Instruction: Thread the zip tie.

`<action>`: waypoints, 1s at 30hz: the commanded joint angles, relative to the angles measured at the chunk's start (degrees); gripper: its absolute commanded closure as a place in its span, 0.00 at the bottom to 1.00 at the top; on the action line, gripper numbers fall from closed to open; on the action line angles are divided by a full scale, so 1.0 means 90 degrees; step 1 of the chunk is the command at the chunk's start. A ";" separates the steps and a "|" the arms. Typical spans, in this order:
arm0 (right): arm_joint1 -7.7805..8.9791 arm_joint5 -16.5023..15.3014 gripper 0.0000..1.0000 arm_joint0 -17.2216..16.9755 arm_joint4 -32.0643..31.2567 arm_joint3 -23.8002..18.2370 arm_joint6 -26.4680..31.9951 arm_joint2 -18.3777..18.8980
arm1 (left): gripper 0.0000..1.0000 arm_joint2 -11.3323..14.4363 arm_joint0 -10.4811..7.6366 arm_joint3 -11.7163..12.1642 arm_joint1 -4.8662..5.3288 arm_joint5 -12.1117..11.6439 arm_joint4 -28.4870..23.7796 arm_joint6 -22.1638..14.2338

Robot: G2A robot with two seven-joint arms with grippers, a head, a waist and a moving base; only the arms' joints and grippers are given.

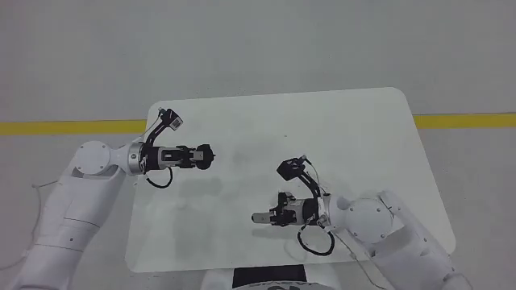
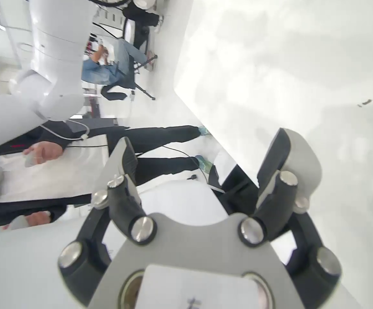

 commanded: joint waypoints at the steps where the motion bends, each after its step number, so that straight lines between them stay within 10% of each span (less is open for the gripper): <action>1: 0.0007 0.0127 0.00 0.0234 -0.1045 -0.0004 0.0254 -0.0164 | 1.00 0.0000 0.0000 0.0000 0.0000 0.0000 0.0000 0.0000; 8: -0.0068 0.0243 0.00 0.0996 -0.2586 0.0394 0.1111 -0.0981 | 1.00 0.0000 0.0000 0.0000 0.0000 0.0000 0.0000 0.0000; 30: -0.0165 0.1091 0.00 0.1216 -0.2493 0.1095 0.0920 -0.0902 | 1.00 0.0000 0.0000 0.0000 0.0000 0.0000 0.0000 0.0000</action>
